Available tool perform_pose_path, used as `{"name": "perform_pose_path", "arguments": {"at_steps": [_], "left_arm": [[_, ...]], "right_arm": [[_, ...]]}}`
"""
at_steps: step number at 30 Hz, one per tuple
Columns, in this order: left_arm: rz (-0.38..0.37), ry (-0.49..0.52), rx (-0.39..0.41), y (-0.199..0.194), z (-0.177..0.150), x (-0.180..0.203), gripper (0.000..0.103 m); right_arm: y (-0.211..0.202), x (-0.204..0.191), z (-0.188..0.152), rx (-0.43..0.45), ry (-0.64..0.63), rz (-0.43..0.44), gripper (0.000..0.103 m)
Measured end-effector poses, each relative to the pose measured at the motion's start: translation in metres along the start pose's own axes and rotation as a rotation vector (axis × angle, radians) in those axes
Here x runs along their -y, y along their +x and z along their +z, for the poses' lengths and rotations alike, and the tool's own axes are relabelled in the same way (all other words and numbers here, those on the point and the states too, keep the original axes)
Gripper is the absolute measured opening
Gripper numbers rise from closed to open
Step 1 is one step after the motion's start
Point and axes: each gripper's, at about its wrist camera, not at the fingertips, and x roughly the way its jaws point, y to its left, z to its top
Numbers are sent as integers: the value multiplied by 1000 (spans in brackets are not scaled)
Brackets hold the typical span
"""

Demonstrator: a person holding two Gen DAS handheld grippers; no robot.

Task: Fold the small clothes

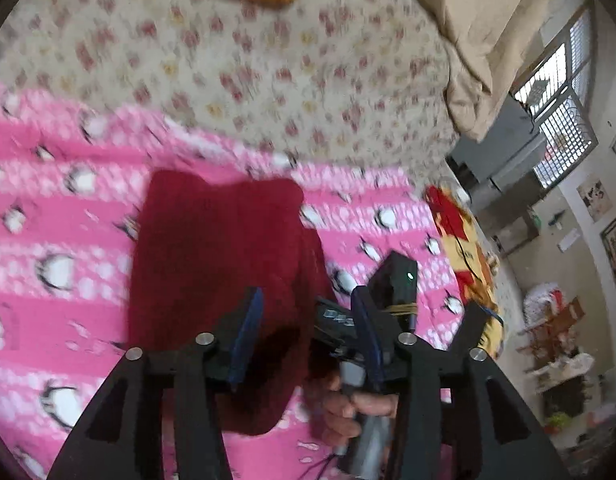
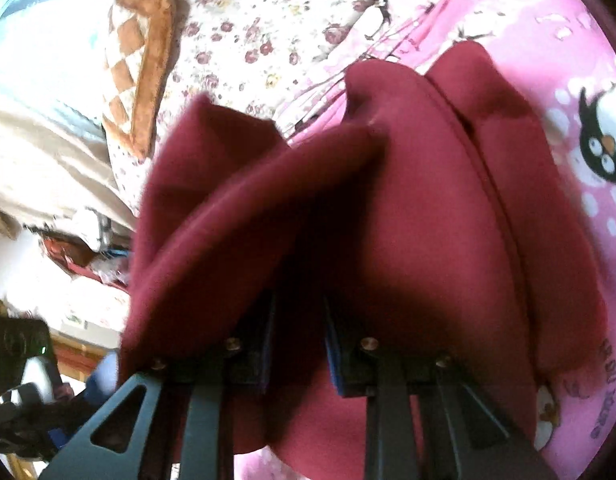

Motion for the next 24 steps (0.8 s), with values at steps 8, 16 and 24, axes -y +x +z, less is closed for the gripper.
{"name": "perform_pose_path", "arguments": {"at_steps": [8,16,24], "left_arm": [[110,-131,-29,11,-26,-56,26],[95,-218,-21,30,-44,-82,26],[99,-136,-61,51,-60,-61,26]], "right_arm": [[-31,21,-2,130,199,100,34],[-41,37,-5,183,288,227,37],[-46,23,-6,205,213,227,60]]}}
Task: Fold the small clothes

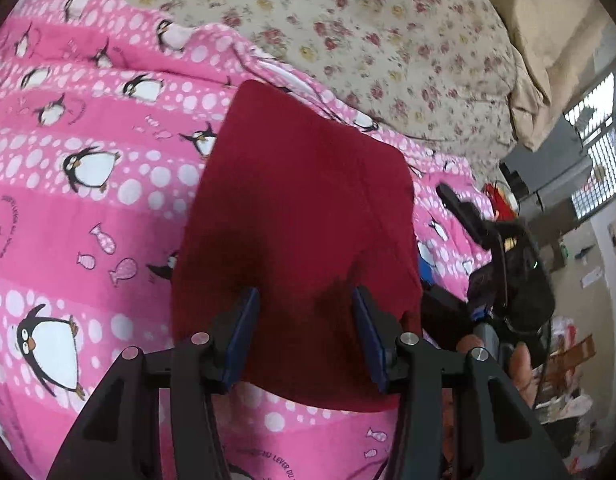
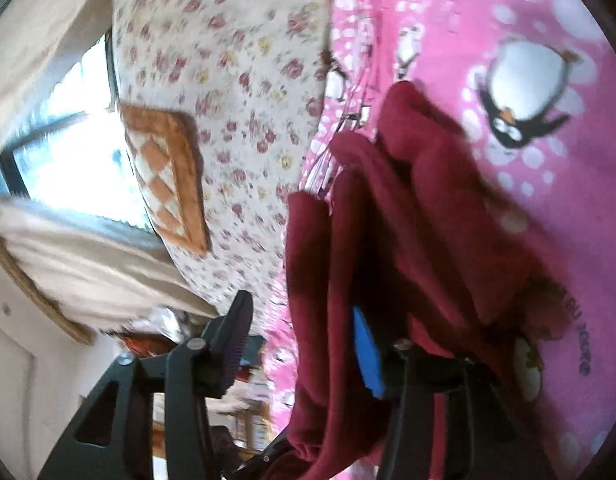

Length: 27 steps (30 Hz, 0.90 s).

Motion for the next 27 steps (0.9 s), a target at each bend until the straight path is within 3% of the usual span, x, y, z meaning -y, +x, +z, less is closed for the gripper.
{"name": "perform_pose_path", "arguments": {"at_steps": [6,8,10,11,13,21,27], "left_arm": [[0,35,-21,1,-1,4,26],[-3,34,-29,-2,1,2,26],[-4,38,-28,-8,7,0,26],[0,39,-19,-12,10,-2,26],[30,36,4,-17,19,-6,26],[81,-46,36,-3,56,-24,26],[57,-61,-22,34,65,-17,27]], "right_arm": [[28,-25,-3,-146,-205,-225,61],[35,-32,-5,-185,-282,-288,57],[44,-41,-6,-221,-384,-384,34],[46,-47,-7,-234,-458,-428,30],[46,-53,-8,-247,-530,-454,22],[41,-99,6,-262,-778,-529,16],[27,-105,21,-260,-827,-558,15]]}}
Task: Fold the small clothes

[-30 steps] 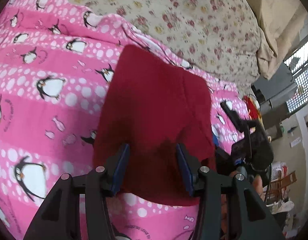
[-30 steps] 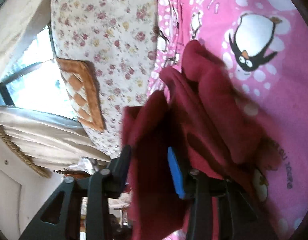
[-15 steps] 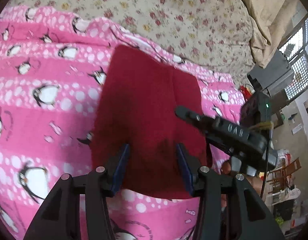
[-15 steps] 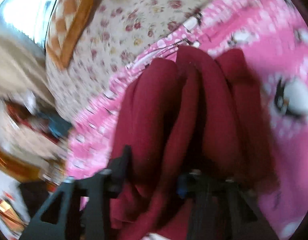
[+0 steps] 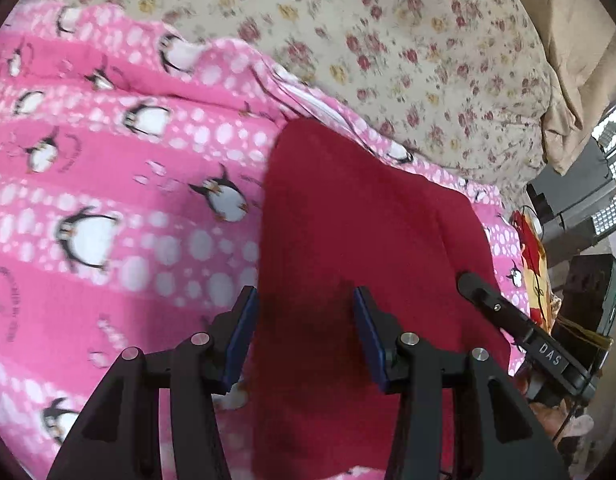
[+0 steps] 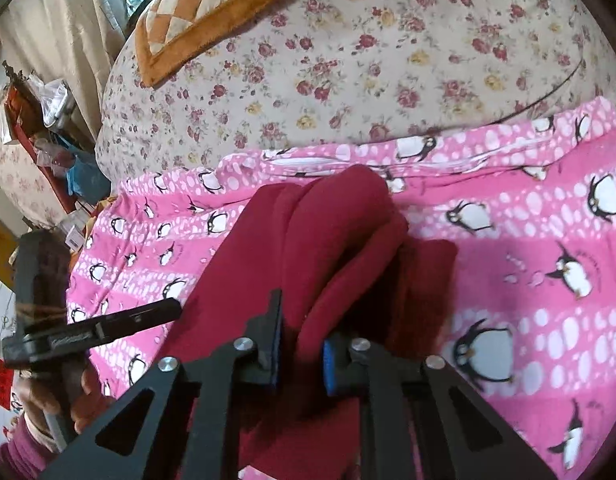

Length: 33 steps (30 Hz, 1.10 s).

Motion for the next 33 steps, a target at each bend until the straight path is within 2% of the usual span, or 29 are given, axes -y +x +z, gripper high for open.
{"name": "perform_pose_path", "arguments": {"at_steps": [2,5,11,13,16,18,21,24,26,28,29,33], "left_arm": [[16,28,-2,12,-3,6,32],[56,63,-16,31,-9,10,34],[93,77,-2,36,-12,15,34],[94,67,-5,30,-13,13,34],[103,64,-1,14,-15,13,33],[123,105,38,-4,-21,20,33],[129,154,91,-21,-33,32,33],[143,193,55,-14,-44,39,33],[174,201,35,-3,-52,39,33],[189,207,33,6,-61,33,33],[186,206,35,7,-65,31,34],[204,222,51,5,-70,33,35]], "right_arm": [[3,9,-5,-7,4,-26,15],[17,32,-17,-32,46,-69,14],[18,43,-22,-13,79,-52,14],[12,41,-22,-10,96,-67,29],[-9,37,-25,14,133,-45,38],[-26,28,-28,37,116,-39,44],[-45,7,-34,53,50,-18,45],[-47,-14,-46,35,-17,10,45],[-37,-22,-56,-11,-72,-27,43],[-25,-22,-70,-70,-137,-141,18],[-20,-17,-77,-97,-139,-169,18],[-24,4,-91,-110,-68,-129,18]]}}
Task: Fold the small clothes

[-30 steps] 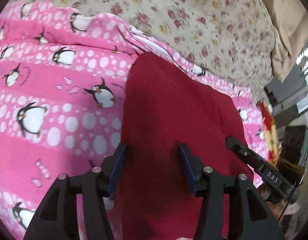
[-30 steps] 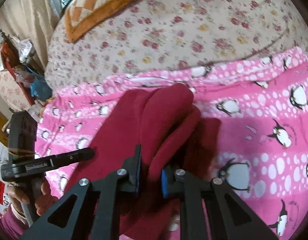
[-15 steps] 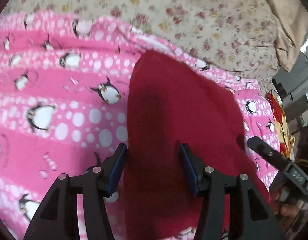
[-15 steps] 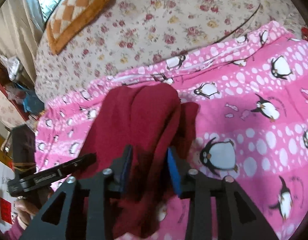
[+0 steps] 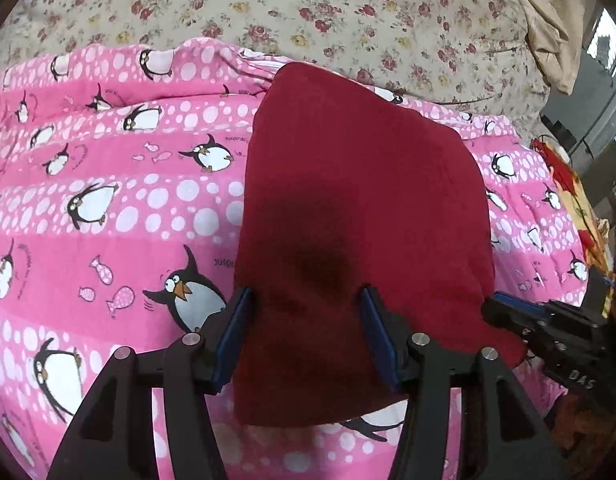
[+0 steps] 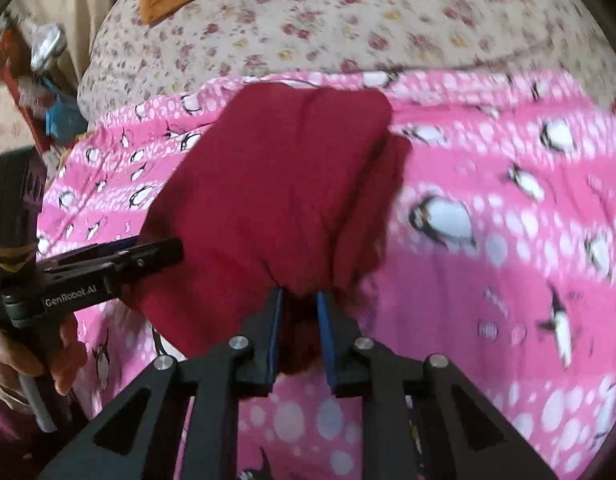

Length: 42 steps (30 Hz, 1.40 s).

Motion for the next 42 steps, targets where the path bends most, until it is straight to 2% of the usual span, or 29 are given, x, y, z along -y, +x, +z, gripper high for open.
{"name": "perform_pose_path", "arguments": {"at_steps": [2,5,7,10,14,16,18,23,24,26,27,28,30,32,34,37,38,39,42], "left_arm": [[4,0,-4,-3,3,1,35],[3,-6,-5,-6,8,0,35],[14,1,-2,-5,10,0,35],[23,13,-9,-2,11,2,35],[30,19,-14,2,11,2,35],[25,23,-13,3,11,3,35],[20,29,-9,4,11,4,35],[24,41,-12,2,12,5,35],[3,32,-16,-1,15,2,35],[-46,-1,-6,-7,20,-6,35],[-86,-34,13,-11,25,-13,35],[-107,-49,19,-12,29,-16,36],[-176,-94,18,-9,39,-26,44],[-235,-132,-2,2,49,-35,49],[-241,-146,-46,16,54,-38,49],[-270,-148,-113,41,55,-40,50],[-281,-163,-128,50,55,-41,56],[-300,-176,-130,55,54,-43,60],[-319,-181,-115,59,56,-40,59]], "right_arm": [[-6,-1,1,-2,-12,-32,18],[-24,5,12,62,48,14,20],[-34,7,25,119,79,23,33],[-31,-1,49,156,58,-9,36],[7,-11,79,116,18,-46,36],[30,-3,87,96,29,-116,34],[51,10,87,73,63,-144,30],[46,15,82,85,73,-137,30],[38,17,80,84,87,-119,33],[25,24,74,92,134,-84,49],[18,31,70,105,164,-54,65],[11,37,64,121,188,-27,77],[6,49,55,136,226,31,84],[13,58,50,109,250,80,84],[26,64,48,78,268,129,84],[40,62,50,91,254,195,85],[45,60,52,91,240,215,85],[50,58,54,86,229,225,85],[65,52,60,61,216,233,85]]}}
